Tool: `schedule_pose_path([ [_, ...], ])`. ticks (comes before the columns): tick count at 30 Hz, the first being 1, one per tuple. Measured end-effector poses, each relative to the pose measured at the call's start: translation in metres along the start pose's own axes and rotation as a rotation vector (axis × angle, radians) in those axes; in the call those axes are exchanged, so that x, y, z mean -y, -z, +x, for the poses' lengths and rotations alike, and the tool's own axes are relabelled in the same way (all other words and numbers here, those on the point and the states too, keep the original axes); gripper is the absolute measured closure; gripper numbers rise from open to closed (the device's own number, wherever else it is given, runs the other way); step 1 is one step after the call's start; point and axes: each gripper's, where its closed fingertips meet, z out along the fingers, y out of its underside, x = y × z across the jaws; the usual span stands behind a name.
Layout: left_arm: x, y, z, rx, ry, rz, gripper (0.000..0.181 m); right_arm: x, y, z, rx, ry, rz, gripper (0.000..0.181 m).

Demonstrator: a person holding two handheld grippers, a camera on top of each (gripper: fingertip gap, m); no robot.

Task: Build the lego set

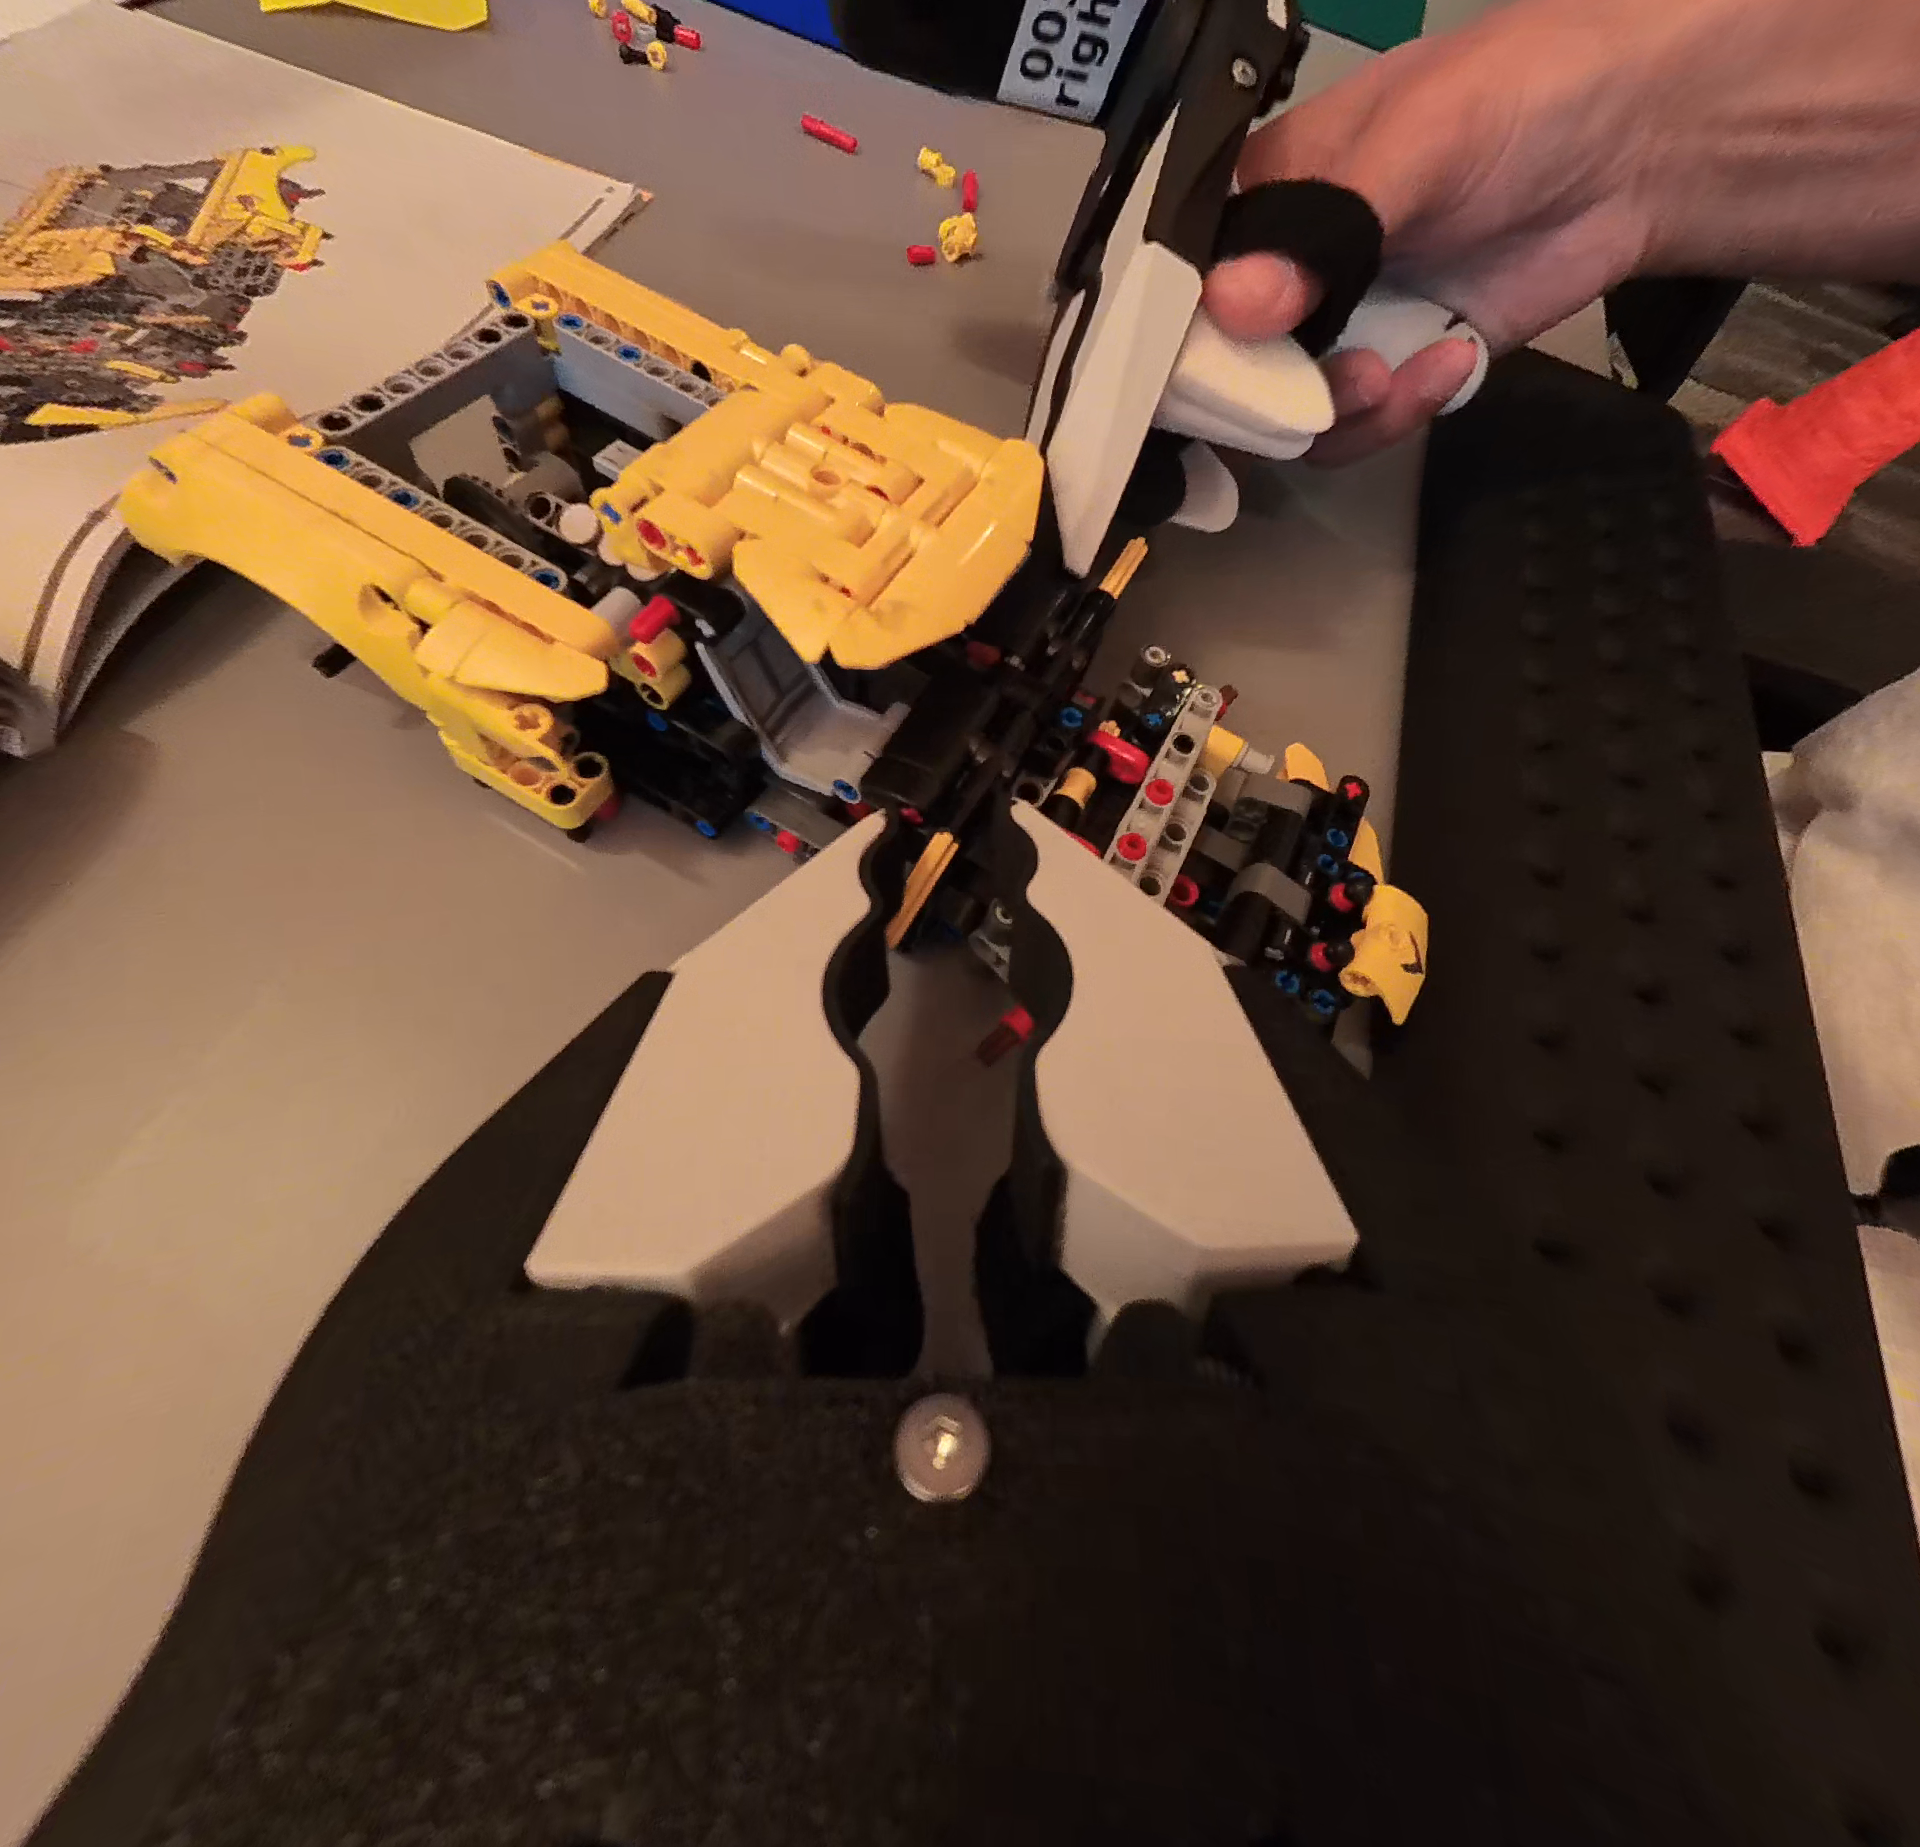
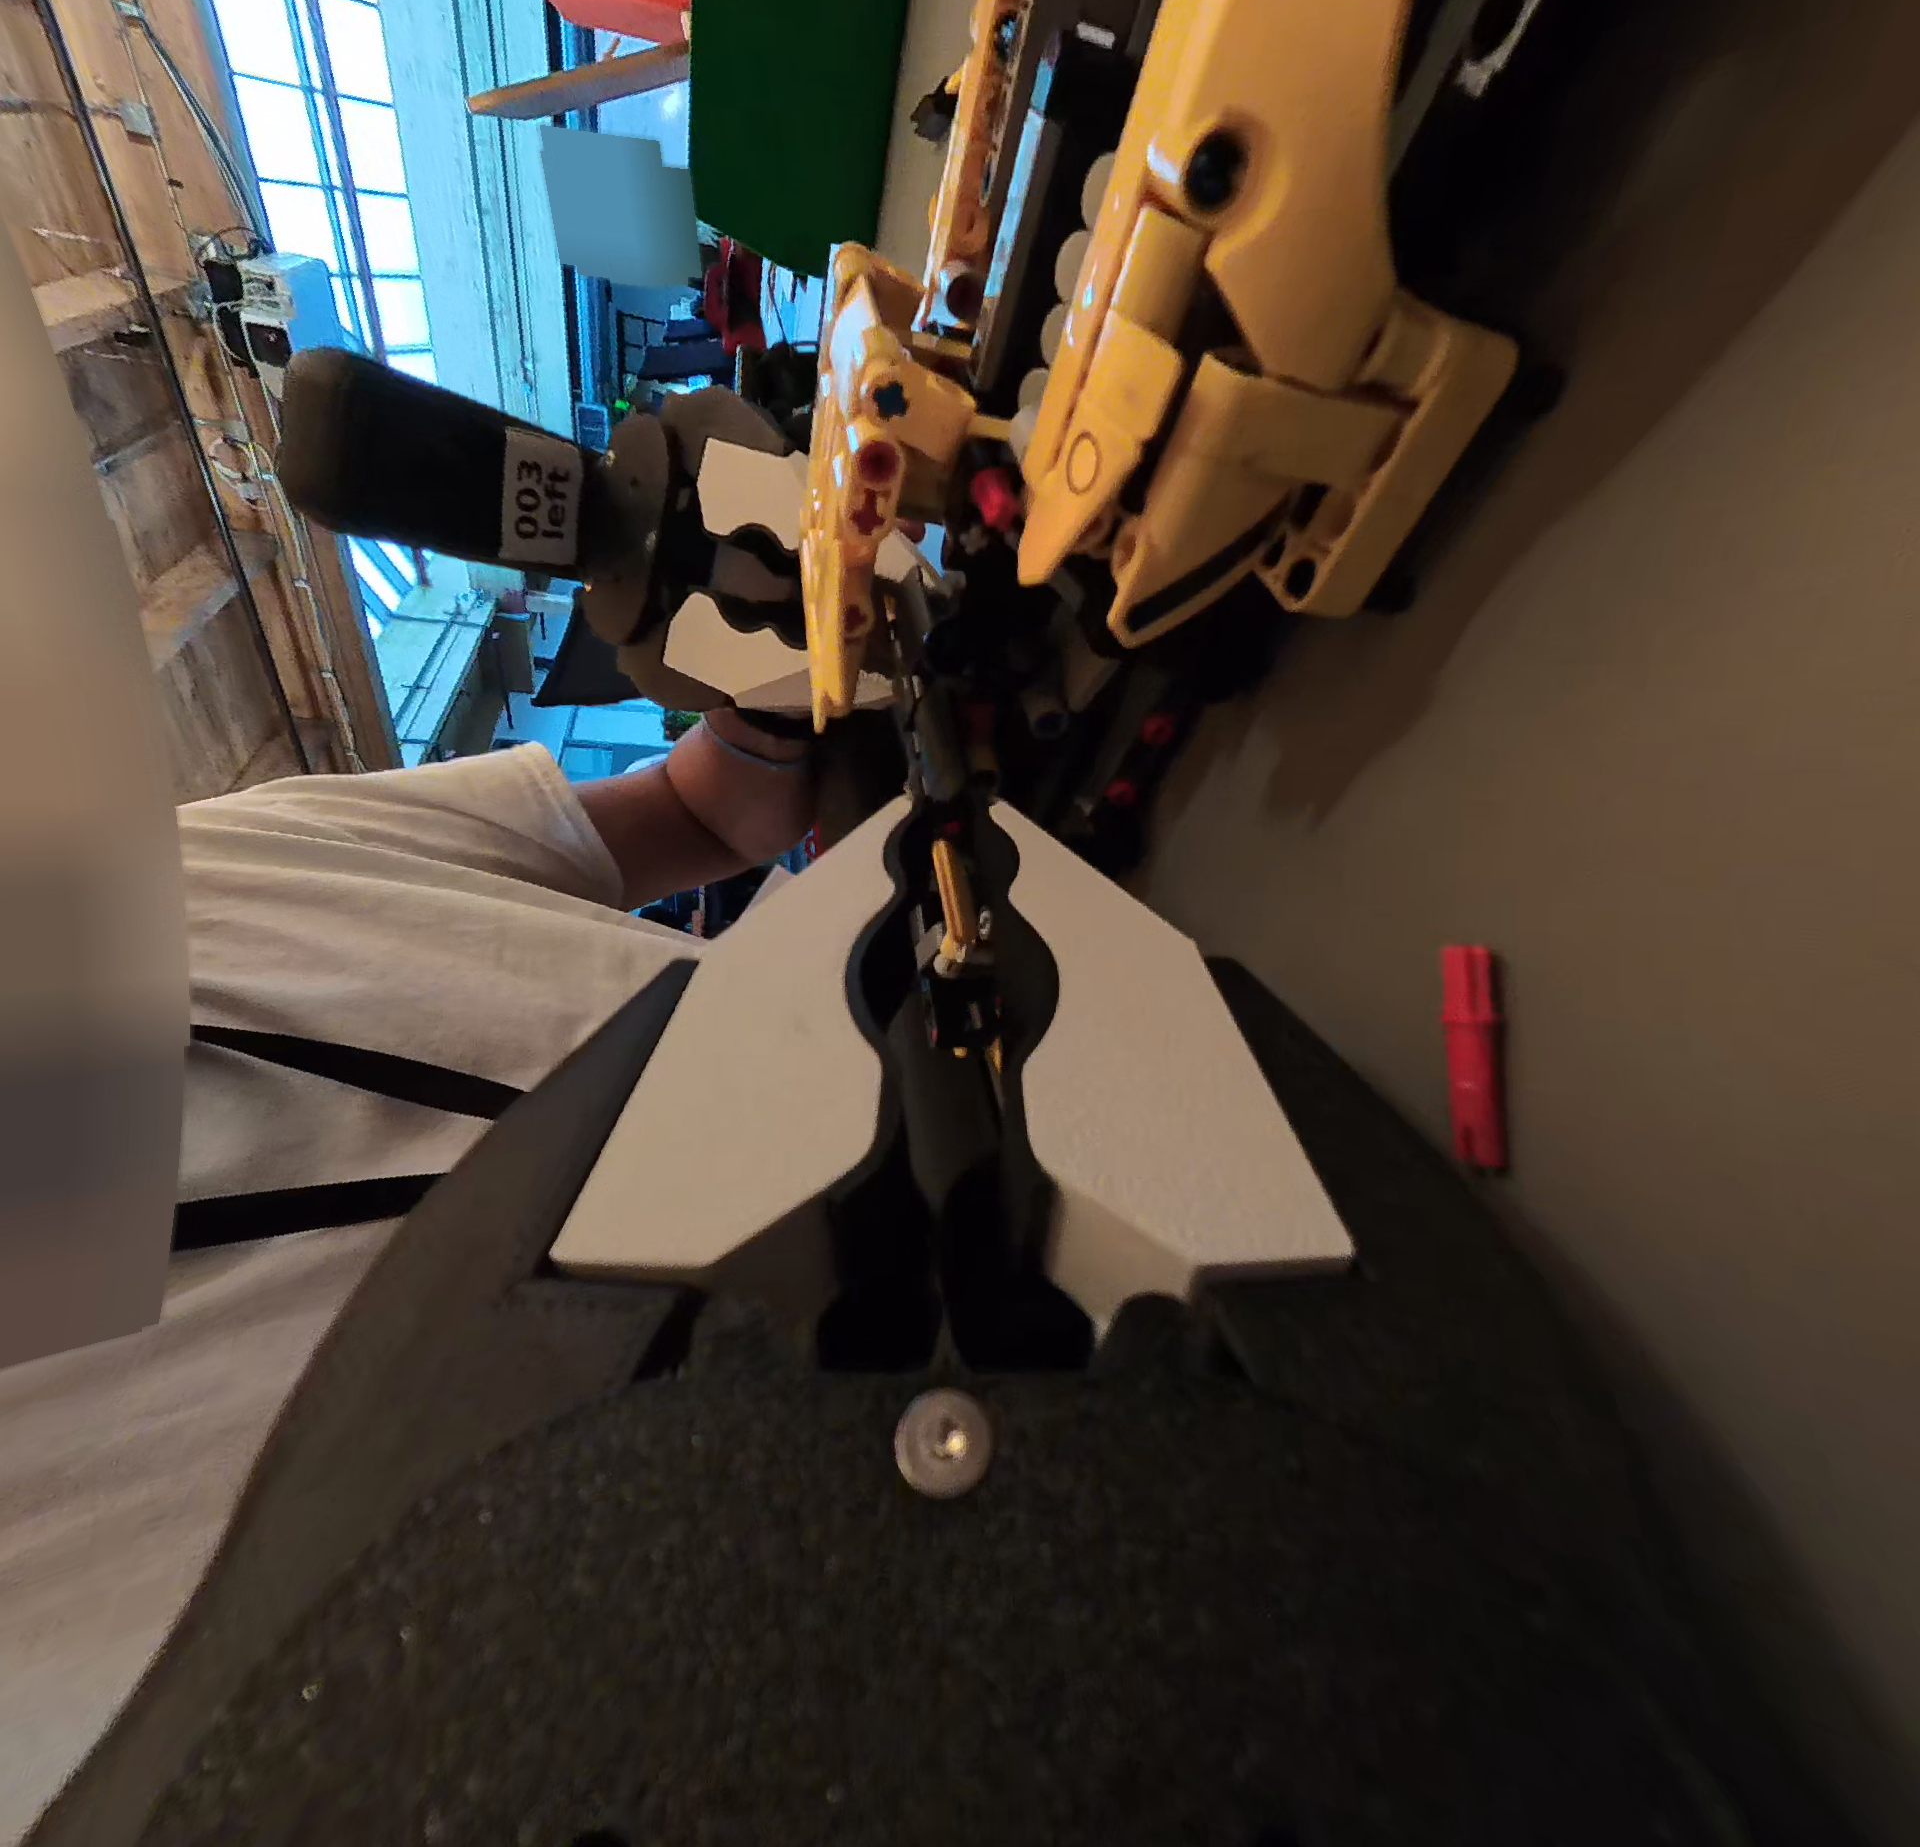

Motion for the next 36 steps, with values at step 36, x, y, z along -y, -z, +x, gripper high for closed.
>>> schedule_pose_path([
  [36, 0.011, 0.007, 0.006, -0.046, -0.167, 0.054, 0.153, -0.005, -0.005, -0.011, -0.464, 1.163, 0.106, 0.144],
])
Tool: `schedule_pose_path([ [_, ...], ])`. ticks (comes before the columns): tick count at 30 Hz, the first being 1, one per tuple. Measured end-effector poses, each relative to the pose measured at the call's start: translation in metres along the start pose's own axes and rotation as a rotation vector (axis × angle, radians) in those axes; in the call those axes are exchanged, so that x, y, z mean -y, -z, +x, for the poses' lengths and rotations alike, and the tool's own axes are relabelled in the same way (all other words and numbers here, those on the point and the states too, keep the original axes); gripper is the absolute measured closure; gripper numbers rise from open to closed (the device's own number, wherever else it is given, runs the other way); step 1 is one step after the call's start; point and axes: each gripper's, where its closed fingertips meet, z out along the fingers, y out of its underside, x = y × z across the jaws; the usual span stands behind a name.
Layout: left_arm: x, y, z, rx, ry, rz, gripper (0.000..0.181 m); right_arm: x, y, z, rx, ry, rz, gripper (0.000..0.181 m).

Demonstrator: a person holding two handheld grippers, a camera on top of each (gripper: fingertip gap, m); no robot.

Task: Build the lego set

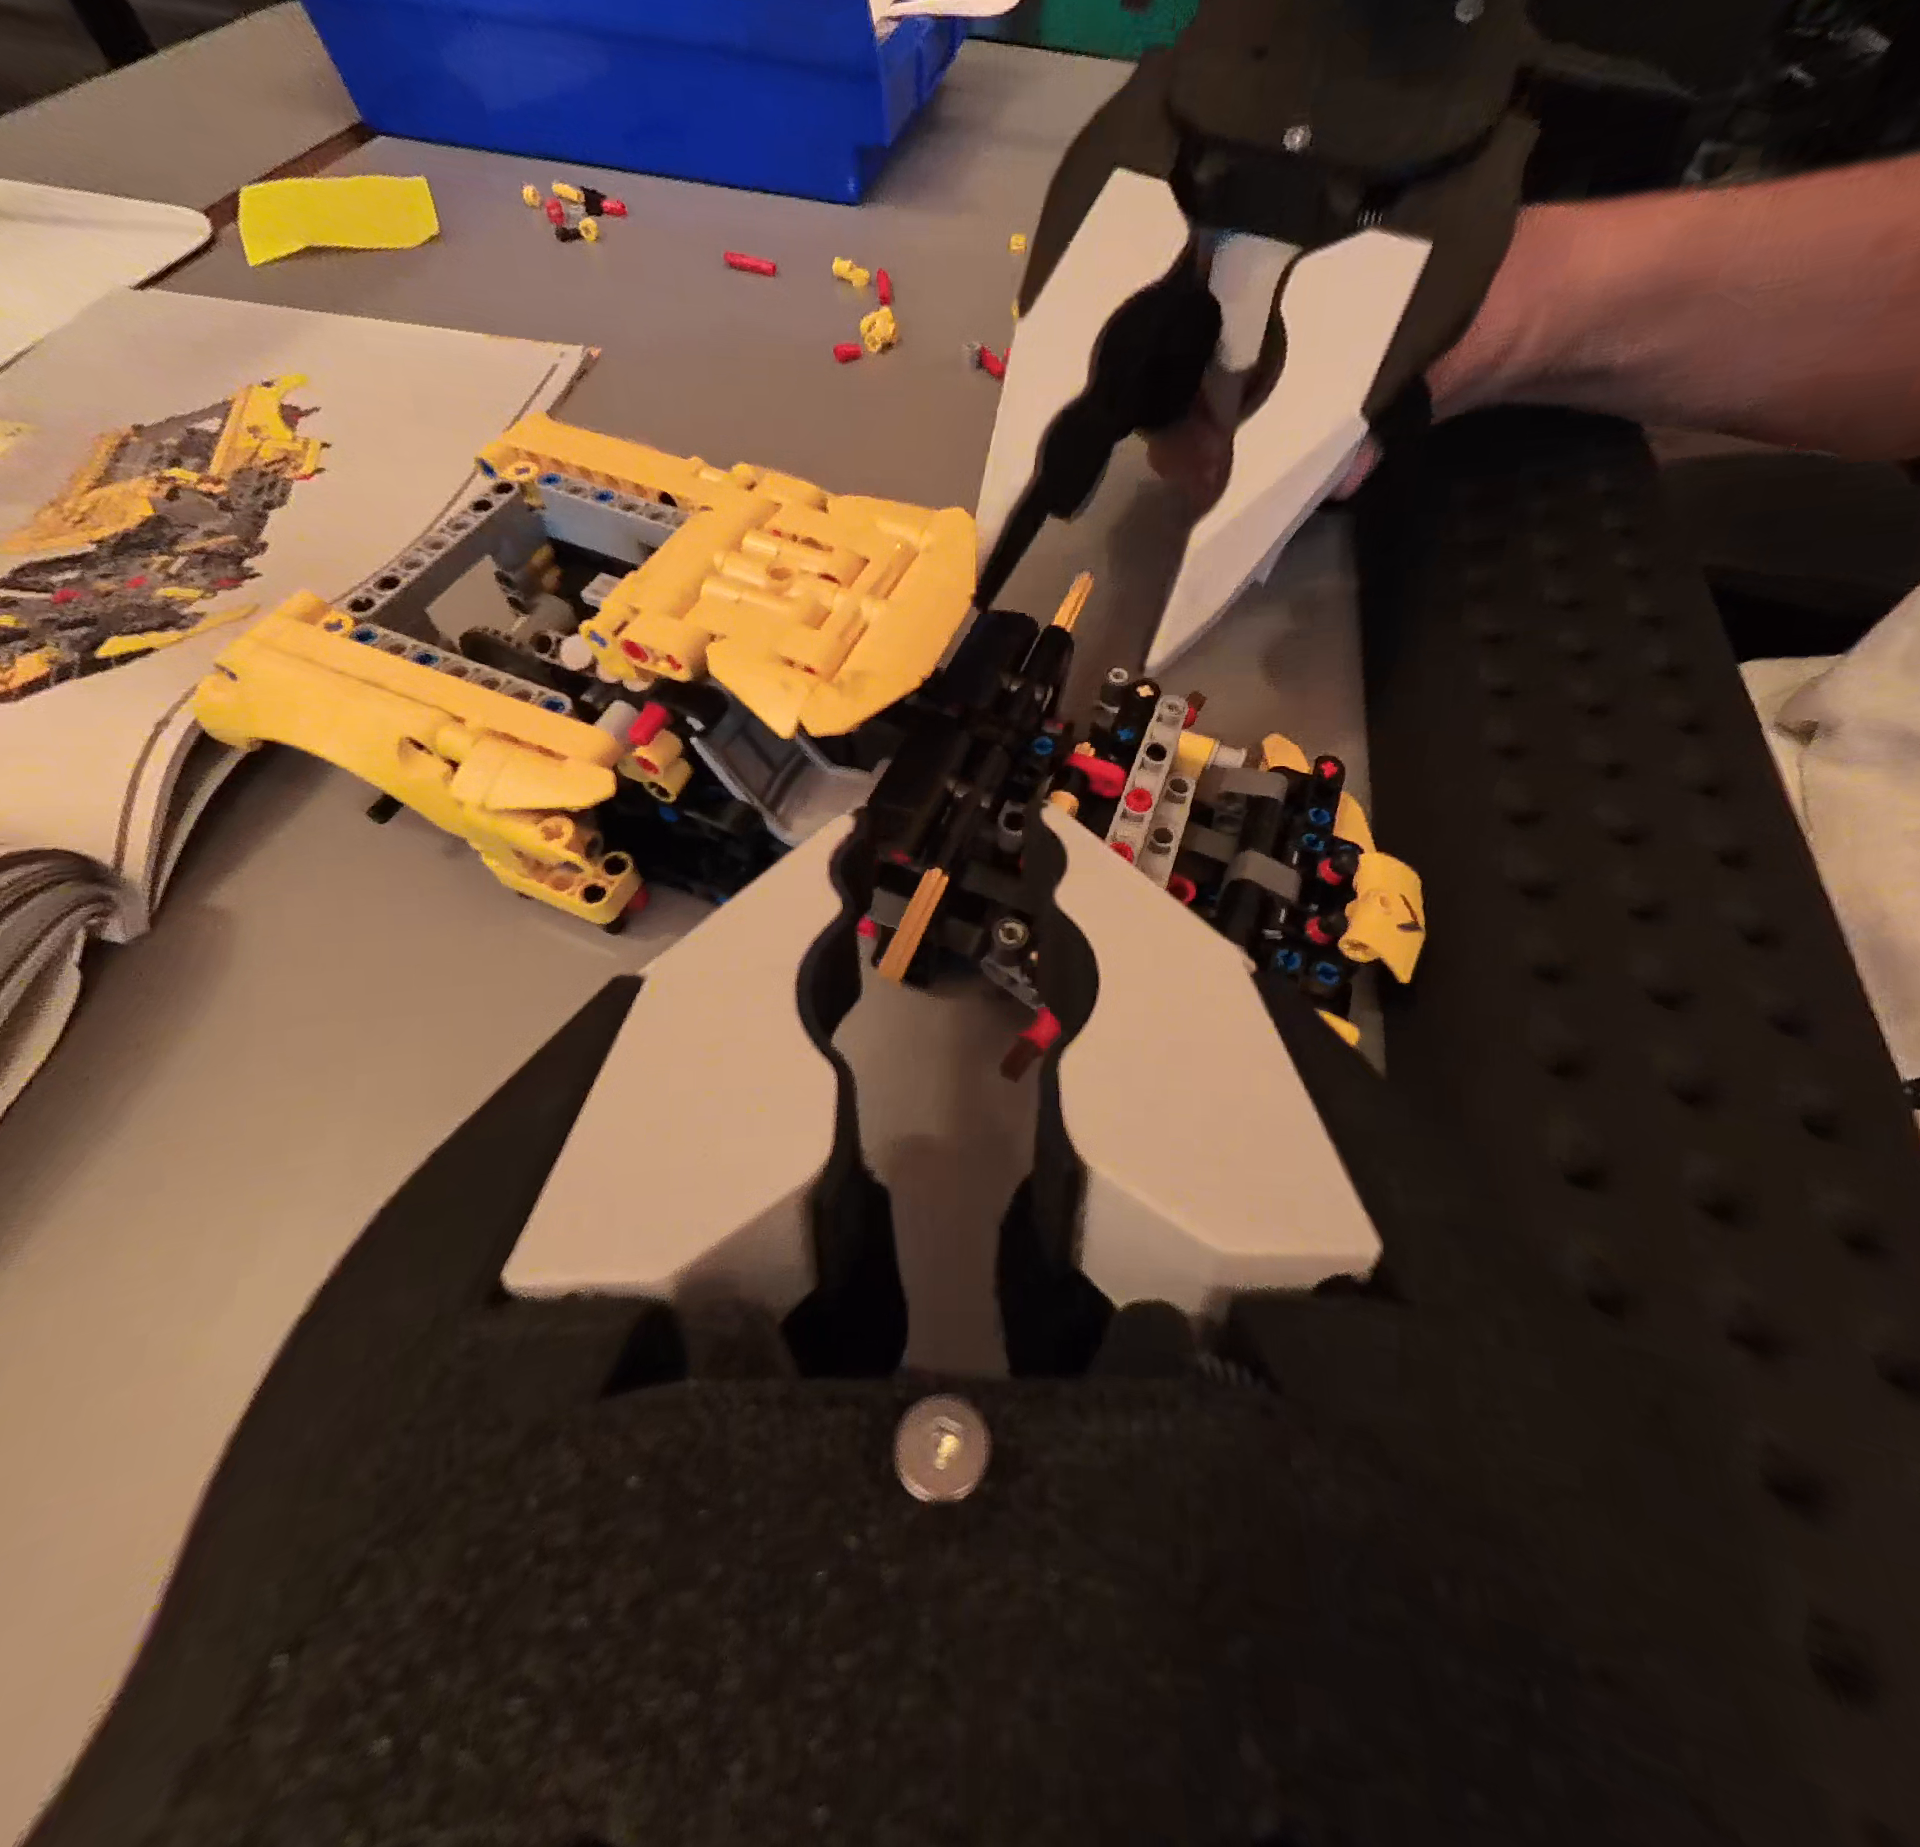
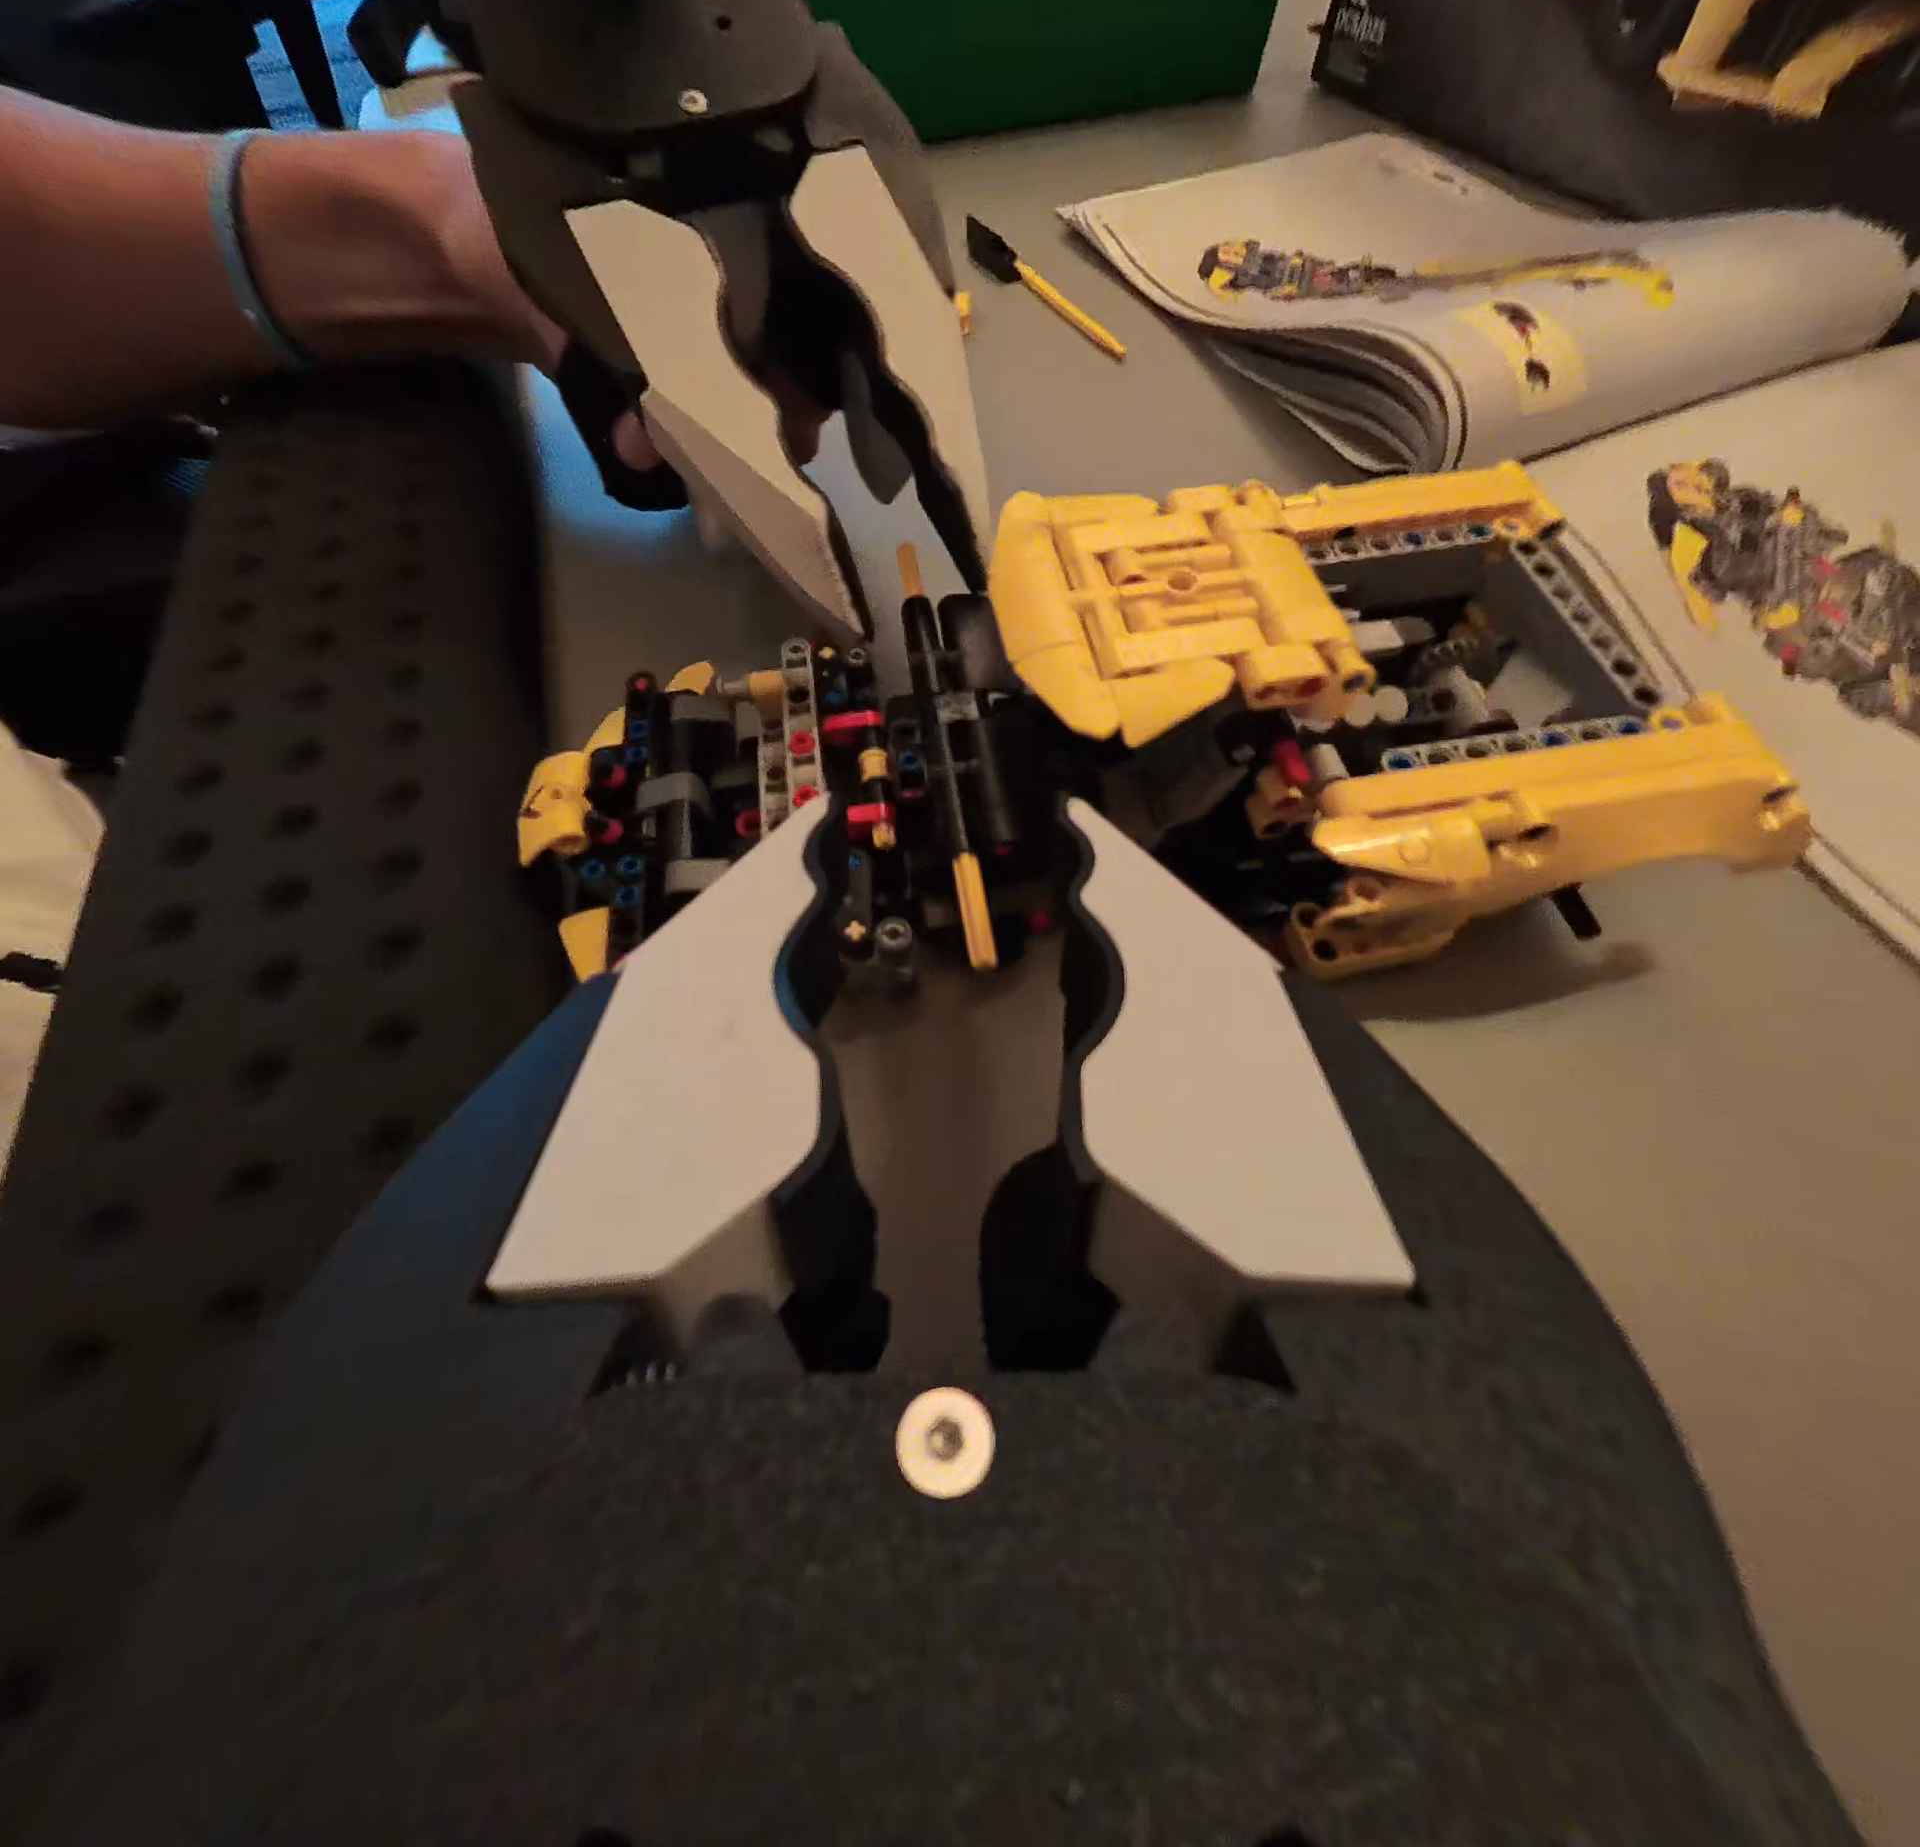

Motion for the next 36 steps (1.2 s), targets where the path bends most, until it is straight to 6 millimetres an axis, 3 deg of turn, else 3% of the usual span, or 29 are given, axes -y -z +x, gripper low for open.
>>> schedule_pose_path([
  [3, 0.0, -0.003, -0.001, 0.006, -0.03, 0.003, 0.153, 0.003, -0.005, 0.004, -0.04, 0.053, -0.002, 0.141],
  [5, 0.0, -0.004, -0.001, 0.023, -0.057, -0.003, 0.153, 0.004, -0.006, 0.003, -0.048, 0.114, 0.003, 0.151],
  [9, -0.003, -0.01, -0.004, 0.088, -0.143, -0.044, 0.153, -0.003, -0.012, 0.006, -0.1, 0.209, -0.05, 0.151],
  [19, -0.004, -0.012, -0.006, 0.068, -0.179, -0.074, 0.153, -0.001, -0.014, 0.009, -0.11, 0.098, -0.047, 0.158],
  [22, -0.006, -0.006, -0.015, 0.103, -0.199, -0.081, 0.151, 0.0, -0.014, 0.002, -0.099, 0.116, -0.05, 0.143],
  [27, -0.016, 0.014, -0.037, 0.197, -0.157, -0.095, 0.151, 0.003, -0.001, 0.008, -0.098, 0.04, -0.012, 0.154],
  [32, -0.02, 0.019, -0.04, 0.156, -0.094, -0.098, 0.164, -0.003, -0.014, 0.001, -0.047, 0.017, -0.077, 0.171],
  [36, -0.018, 0.018, -0.052, 0.184, -0.073, -0.104, 0.162, 0.0, -0.019, 0.003, -0.103, -0.011, -0.096, 0.177],
])
